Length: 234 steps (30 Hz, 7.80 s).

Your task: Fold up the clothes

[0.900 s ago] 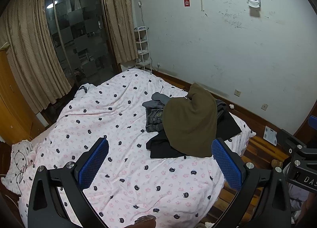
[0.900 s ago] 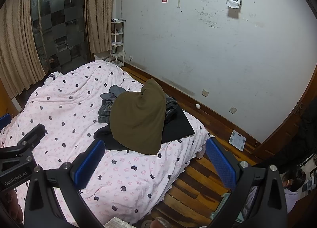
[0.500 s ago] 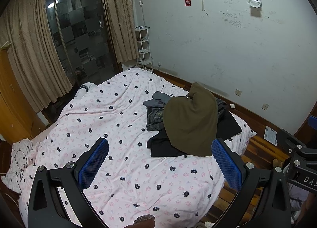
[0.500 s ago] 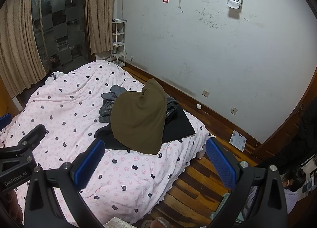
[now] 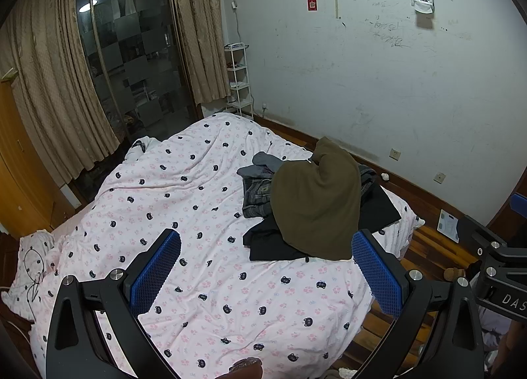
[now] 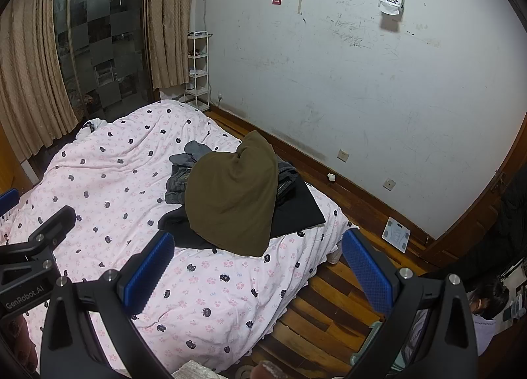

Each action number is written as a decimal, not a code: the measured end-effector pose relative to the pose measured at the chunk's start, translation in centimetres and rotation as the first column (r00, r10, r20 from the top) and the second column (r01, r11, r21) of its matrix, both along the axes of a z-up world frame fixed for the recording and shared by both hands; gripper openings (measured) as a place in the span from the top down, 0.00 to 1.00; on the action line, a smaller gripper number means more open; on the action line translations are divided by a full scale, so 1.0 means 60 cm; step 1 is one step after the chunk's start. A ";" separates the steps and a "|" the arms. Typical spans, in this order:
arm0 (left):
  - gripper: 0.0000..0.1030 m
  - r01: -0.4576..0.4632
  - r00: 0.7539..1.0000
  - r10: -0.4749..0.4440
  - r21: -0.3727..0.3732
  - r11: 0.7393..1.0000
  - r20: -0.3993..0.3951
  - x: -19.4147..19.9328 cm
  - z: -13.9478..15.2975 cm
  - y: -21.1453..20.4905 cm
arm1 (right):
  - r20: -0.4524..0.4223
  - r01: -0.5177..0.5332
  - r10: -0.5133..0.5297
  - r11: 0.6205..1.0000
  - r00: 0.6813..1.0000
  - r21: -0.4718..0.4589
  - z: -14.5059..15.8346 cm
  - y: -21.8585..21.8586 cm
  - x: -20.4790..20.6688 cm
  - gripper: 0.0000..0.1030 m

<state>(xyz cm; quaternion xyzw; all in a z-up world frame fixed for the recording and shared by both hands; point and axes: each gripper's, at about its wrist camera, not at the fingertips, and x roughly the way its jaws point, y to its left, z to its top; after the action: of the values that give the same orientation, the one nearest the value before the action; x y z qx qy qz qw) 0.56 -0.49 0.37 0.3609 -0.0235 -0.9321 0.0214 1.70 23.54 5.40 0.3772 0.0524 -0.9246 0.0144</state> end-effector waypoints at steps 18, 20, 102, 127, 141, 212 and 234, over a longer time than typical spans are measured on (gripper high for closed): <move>0.00 -0.014 1.000 0.014 -0.016 1.000 0.007 -0.003 -0.005 0.011 | 0.008 -0.006 0.006 1.000 1.000 -0.004 -0.006 0.007 -0.004 0.00; 0.00 -0.014 1.000 0.014 -0.017 1.000 0.010 -0.006 -0.005 0.011 | 0.012 -0.007 0.007 1.000 1.000 -0.004 -0.008 0.007 -0.009 0.00; 0.00 -0.268 0.942 0.246 0.072 0.961 0.230 -0.402 -0.271 -0.005 | 0.368 -0.016 0.017 1.000 0.930 -0.005 -0.721 0.075 -0.983 0.18; 0.00 -0.122 0.950 0.056 0.201 0.972 0.308 -0.605 -0.593 -0.048 | 0.298 -0.155 0.183 0.981 0.937 -0.114 -0.665 0.040 -0.904 0.93; 0.96 -0.176 0.893 -0.081 0.508 0.843 0.444 -0.659 -0.751 -0.042 | 0.268 -0.162 0.189 0.980 0.945 -0.118 -0.690 0.052 -0.899 0.93; 0.50 -0.662 0.709 0.371 0.384 0.644 0.600 -0.165 -0.842 -0.411 | 0.501 -0.618 0.474 0.769 0.724 0.164 -0.825 -0.436 -0.789 0.30; 0.91 -0.746 0.593 0.408 0.283 0.603 0.694 -0.191 -0.940 -0.415 | 0.497 -0.672 0.516 0.713 0.698 0.202 -0.902 -0.466 -0.831 0.36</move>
<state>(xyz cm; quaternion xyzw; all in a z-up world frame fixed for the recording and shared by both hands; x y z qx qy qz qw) -10.89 -25.38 -56.01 0.5941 0.3637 -0.6810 0.2258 -48.16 -4.41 -48.75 0.5170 0.3420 -0.7413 0.2574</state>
